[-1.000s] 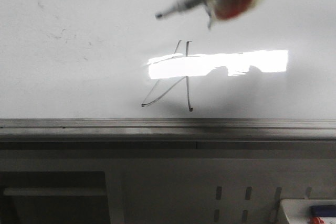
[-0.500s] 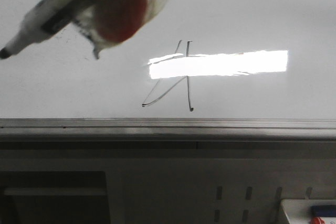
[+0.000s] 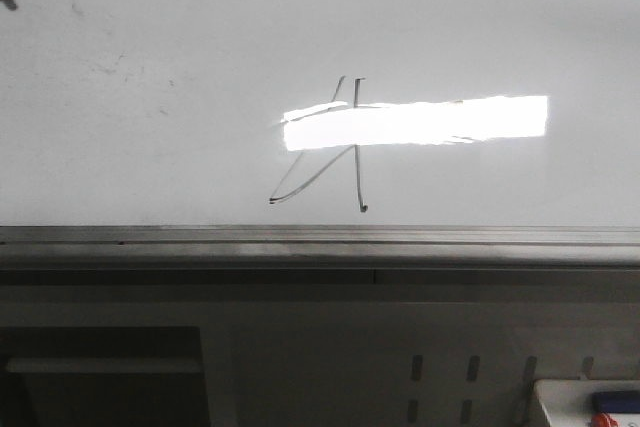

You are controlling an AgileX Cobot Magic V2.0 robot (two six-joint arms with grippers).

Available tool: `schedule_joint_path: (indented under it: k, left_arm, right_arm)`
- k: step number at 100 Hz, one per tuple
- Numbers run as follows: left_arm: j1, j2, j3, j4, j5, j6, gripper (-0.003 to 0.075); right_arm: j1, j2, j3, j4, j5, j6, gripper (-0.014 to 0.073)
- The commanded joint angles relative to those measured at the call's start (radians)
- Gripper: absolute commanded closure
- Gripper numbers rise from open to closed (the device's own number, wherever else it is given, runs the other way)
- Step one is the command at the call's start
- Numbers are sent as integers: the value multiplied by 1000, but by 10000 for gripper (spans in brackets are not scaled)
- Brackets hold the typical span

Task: Write number 4 on whiteboard

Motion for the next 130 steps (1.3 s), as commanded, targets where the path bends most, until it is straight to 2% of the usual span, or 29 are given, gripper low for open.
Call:
schedule_joint_path:
  k: [1,30,46,51,56,68,73,78,93,105,119,130]
  left_arm:
    - [-6,-5,-36,-45,-42,2,456]
    - [-6,-5,-36,-68,-70,2,741]
    - [-6,-5,-36,-80,-74,2,741]
    - [-6,-5,-36,-80,-79,2,741]
    - [-6,-5,-36,-80,-82,2,741]
    - [-6,-5,-36,-80,-91,2,741]
    - [-6,-5,-36,-80,-91,2,741]
    - [-6,-5,-36,-80,-91,2,741]
    - [-6,-5,-13,-80,-106,2,741]
    - [-6,-5,38,-102,-188,2,741]
    - [-6,-7,126,-187,-379,2,741]
    - [-6,-7,209,-313,-580,2,741]
  right_arm:
    - [8,-19,-36,11,-54,-13,638]
    - [14,-19,-36,11,-50,-13,638]
    - [14,-19,-36,11,-50,-9,624]
    - [14,-19,-36,11,-50,-9,578]
    - [8,-19,-36,11,-50,-9,496]
    - [-22,-19,-36,11,-52,17,237]
    - [-39,-21,-36,11,-41,18,173]
    - [-60,-25,-36,11,-23,25,146]
    - [-151,-51,-36,11,26,92,146]
    - [-221,-100,-15,11,18,104,167]
    - [-286,-189,50,11,-13,107,286]
    - [-332,-274,126,11,-51,147,470]
